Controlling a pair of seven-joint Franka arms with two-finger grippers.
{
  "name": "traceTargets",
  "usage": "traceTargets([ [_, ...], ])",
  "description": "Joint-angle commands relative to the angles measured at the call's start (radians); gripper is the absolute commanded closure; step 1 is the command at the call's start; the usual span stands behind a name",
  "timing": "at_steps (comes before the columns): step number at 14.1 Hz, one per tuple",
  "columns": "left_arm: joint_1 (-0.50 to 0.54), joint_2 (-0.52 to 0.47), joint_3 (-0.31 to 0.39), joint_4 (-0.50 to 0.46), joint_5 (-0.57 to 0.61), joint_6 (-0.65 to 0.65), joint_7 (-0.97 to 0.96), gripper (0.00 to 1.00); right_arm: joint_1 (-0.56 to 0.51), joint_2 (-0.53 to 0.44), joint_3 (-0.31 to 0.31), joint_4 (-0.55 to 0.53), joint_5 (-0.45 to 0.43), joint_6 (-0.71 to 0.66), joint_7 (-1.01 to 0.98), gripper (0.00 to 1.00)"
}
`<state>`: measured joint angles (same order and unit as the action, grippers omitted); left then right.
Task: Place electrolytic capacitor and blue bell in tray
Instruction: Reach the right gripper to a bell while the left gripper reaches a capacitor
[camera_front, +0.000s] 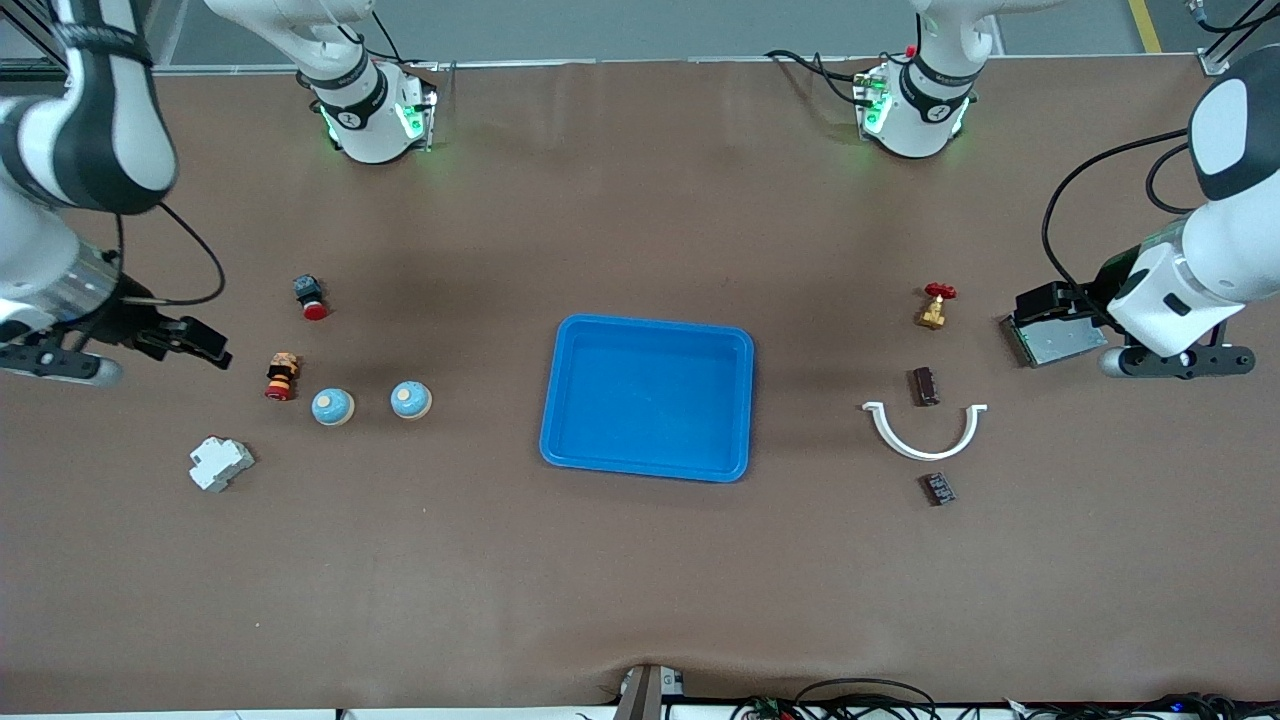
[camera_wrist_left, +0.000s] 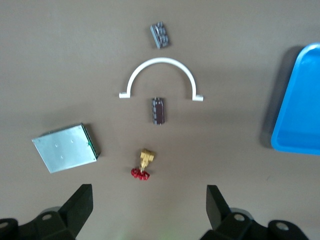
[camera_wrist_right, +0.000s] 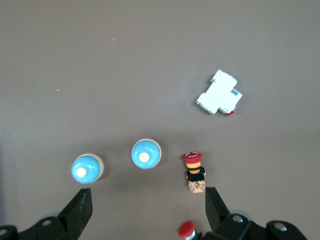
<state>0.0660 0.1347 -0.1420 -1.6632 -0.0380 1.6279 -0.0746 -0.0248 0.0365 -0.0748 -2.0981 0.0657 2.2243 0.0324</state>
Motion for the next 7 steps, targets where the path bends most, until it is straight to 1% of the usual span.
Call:
traceTargets([
  [1, 0.003, 0.0, -0.007, -0.046, 0.001, 0.025, 0.007, 0.0, 0.011, 0.087, 0.006, -0.019, -0.007, 0.075, -0.002, 0.0],
  [3, 0.005, 0.016, -0.008, -0.078, 0.001, 0.064, 0.01, 0.0, 0.02, 0.141, 0.007, -0.031, -0.009, 0.138, 0.0, 0.0],
  [4, 0.0, 0.02, -0.01, -0.108, 0.0, 0.094, 0.009, 0.0, 0.02, 0.172, 0.007, -0.031, -0.009, 0.155, 0.001, 0.0],
  [6, 0.0, 0.005, -0.022, -0.206, 0.0, 0.202, 0.009, 0.0, 0.02, 0.229, 0.007, -0.033, -0.007, 0.196, 0.006, 0.0],
  [7, 0.001, 0.006, -0.022, -0.237, 0.0, 0.251, 0.009, 0.0, 0.022, 0.252, 0.007, -0.037, -0.007, 0.222, 0.006, 0.0],
])
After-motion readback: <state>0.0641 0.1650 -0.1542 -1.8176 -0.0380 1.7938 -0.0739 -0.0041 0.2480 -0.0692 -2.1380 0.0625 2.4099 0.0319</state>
